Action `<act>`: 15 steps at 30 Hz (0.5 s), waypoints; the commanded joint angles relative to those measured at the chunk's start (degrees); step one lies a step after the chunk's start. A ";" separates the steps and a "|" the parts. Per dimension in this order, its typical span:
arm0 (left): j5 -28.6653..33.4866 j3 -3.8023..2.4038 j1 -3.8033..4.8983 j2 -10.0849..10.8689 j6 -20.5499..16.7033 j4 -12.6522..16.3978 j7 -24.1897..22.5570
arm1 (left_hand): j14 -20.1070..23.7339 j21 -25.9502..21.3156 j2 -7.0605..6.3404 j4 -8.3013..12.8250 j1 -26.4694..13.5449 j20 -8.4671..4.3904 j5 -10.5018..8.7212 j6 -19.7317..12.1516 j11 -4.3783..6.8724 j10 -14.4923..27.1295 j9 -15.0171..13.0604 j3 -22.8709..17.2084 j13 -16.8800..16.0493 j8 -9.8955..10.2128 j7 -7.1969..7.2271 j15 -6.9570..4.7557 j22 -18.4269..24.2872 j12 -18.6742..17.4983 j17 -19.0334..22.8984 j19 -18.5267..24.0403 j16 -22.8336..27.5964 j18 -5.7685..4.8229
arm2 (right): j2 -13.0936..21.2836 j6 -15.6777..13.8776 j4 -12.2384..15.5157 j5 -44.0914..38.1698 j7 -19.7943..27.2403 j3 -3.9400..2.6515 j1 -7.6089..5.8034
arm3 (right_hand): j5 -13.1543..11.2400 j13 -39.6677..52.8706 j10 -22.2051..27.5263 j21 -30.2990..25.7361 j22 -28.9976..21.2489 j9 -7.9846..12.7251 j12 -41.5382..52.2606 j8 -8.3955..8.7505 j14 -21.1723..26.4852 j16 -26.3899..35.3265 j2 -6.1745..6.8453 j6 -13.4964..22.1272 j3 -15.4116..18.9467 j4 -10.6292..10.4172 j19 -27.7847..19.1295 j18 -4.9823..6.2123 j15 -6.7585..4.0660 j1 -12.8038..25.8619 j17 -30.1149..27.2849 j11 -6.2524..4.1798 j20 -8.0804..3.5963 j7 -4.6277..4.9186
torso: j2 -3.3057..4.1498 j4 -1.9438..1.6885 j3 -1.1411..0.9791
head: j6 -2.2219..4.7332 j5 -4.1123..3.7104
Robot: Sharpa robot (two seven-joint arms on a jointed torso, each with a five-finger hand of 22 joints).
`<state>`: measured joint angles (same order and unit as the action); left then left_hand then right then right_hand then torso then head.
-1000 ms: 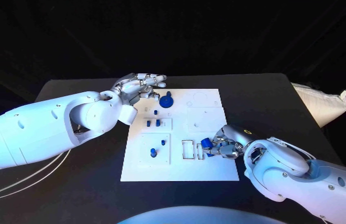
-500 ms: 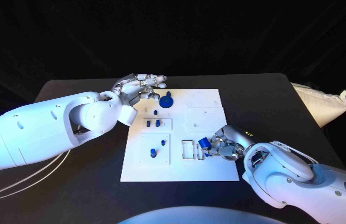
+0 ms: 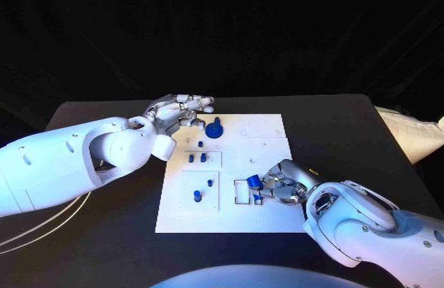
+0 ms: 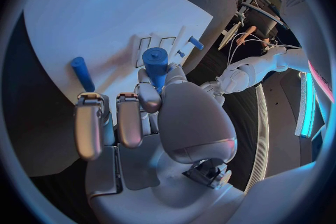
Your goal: Assemble the parts on the task board
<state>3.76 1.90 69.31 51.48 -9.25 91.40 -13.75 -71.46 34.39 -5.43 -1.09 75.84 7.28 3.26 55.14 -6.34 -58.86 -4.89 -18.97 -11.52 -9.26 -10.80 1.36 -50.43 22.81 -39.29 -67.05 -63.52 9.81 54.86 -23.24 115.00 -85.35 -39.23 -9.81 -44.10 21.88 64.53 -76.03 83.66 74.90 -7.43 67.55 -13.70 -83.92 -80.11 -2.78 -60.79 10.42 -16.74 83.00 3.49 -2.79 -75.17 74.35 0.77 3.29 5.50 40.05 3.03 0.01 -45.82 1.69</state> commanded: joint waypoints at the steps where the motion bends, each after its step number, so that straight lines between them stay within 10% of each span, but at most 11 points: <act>1: -0.09 -0.03 0.01 -0.13 1.24 0.05 -0.26 | 0.20 -0.35 -0.05 -0.14 0.40 0.11 -0.19 -0.36 0.12 0.39 0.08 0.33 -0.10 -0.29 0.14 0.20 0.09 0.33 0.00 -0.39 0.02 0.64 | -1.04 2.72 -0.44 1.54 -0.52 0.00 -0.02 | 0.28 -0.08 -0.33 0.23 4.73 -0.09 -0.39 -0.20 -3.37 -0.24 -0.35 -0.45 0.55 0.00 0.28 -0.86 -0.36 0.88 -0.01 0.02 -0.06 -0.17 | 0.07 -0.05 0.00 | -0.03 0.05; 15: -0.09 -0.03 0.01 -0.36 1.48 -0.05 -0.15 | 0.21 -0.36 -0.02 -0.13 0.44 0.11 -0.18 -0.37 0.13 0.41 0.08 0.35 -0.10 -0.31 0.15 0.20 0.09 0.36 0.01 -0.40 0.02 0.64 | -3.65 4.59 -1.68 1.84 -0.89 0.02 -0.16 | -0.26 -0.27 -0.39 0.22 4.72 -0.39 -1.09 -0.41 -3.34 -0.19 -1.07 -0.90 1.88 0.01 0.24 -0.84 -0.49 3.05 -0.05 -0.16 -0.15 -0.40 | 0.05 0.01 0.01 | -0.20 0.25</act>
<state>3.76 1.90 69.30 51.27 -9.03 91.31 -13.67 -71.46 34.39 -5.43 -1.09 75.84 7.28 3.26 55.14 -6.34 -58.86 -4.89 -18.97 -11.56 -9.26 -10.80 1.36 -50.43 22.81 -39.29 -67.05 -63.52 9.81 51.36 -20.73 113.46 -83.55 -39.61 -9.79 -44.25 21.88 64.32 -76.03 83.66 74.95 -7.79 66.67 -13.94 -83.92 -80.11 -3.88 -61.29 11.96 -16.63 82.99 3.50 -2.78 -72.50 74.33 0.78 3.29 5.01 40.11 2.99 0.03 -46.03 1.93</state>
